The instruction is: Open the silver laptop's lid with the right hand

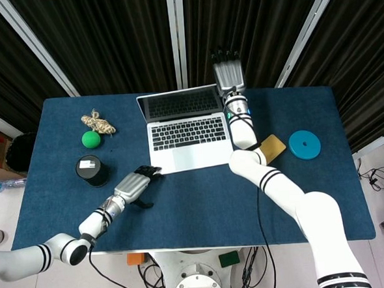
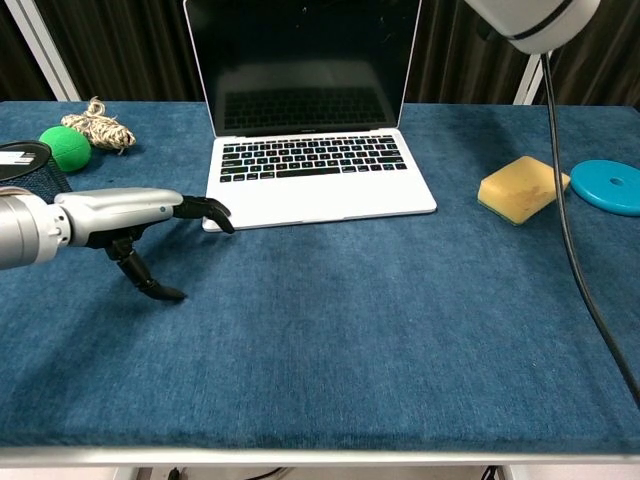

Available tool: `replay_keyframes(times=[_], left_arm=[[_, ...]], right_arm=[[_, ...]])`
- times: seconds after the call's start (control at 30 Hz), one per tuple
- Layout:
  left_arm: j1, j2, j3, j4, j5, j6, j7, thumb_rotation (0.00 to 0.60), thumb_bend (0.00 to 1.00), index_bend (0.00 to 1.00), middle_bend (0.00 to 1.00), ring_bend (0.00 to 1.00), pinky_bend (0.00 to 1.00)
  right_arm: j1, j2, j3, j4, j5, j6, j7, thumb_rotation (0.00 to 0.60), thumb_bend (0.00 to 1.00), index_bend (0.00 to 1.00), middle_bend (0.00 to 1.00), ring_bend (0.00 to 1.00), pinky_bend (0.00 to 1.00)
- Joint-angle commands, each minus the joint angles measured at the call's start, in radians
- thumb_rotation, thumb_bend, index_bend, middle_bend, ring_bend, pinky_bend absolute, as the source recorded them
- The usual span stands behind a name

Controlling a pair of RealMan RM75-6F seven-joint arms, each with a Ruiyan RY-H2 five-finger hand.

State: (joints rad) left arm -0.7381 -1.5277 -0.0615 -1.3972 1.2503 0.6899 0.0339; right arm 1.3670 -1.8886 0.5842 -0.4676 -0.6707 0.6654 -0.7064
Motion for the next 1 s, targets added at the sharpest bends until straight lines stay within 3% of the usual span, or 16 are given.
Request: replay_keyframes(times=[0.03,0.33,0.47,0.57,0.7,0.9,1.0], left_arm=[[0.001,0.006,0.002,-0.01,-0.003,0.006,0.005,0.6,0.18,0.15,0.11,0.0,0.03],[0.002,0.023,0.004,-0.039,-0.011,0.025,0.016,0.6,0.18,0.15,0.11,0.0,0.03],[0.015,0.041,0.009,-0.066,-0.001,0.052,0.018,0.6,0.18,0.15,0.11,0.0,0.03],[0.038,0.07,0.014,-0.108,0.025,0.104,0.014,0.6,0.18,0.15,0.11,0.0,0.03],[0.08,0.133,0.022,-0.178,0.076,0.2,0.012,0.6,0.18,0.15,0.11,0.0,0.03],[0.162,0.249,0.052,-0.282,0.131,0.339,0.04,0.6,0.18,0.16,0.11,0.0,0.03],[0.206,0.292,0.073,-0.314,0.149,0.404,0.079,0.6,0.18,0.16,0.11,0.0,0.03]], right_arm=[[0.057,-0.037,0.015,0.117,0.022,-0.074,0.027,0.6,0.3,0.0,0.01,0.0,0.0],[0.106,-0.084,0.012,0.262,0.0,-0.17,0.066,0.6,0.3,0.0,0.01,0.0,0.0],[0.089,-0.076,-0.006,0.238,-0.04,-0.163,0.121,0.6,0.3,0.0,0.01,0.0,0.0],[0.034,-0.037,-0.039,0.14,-0.103,-0.111,0.195,0.6,0.3,0.0,0.01,0.0,0.0],[-0.108,0.088,-0.113,-0.13,-0.2,0.015,0.234,0.6,0.3,0.0,0.01,0.0,0.0],[-0.368,0.426,-0.201,-0.785,-0.219,0.236,0.132,0.6,0.3,0.0,0.0,0.0,0.0],[-0.456,0.556,-0.225,-0.99,-0.218,0.321,0.111,0.6,0.3,0.0,0.0,0.0,0.0]])
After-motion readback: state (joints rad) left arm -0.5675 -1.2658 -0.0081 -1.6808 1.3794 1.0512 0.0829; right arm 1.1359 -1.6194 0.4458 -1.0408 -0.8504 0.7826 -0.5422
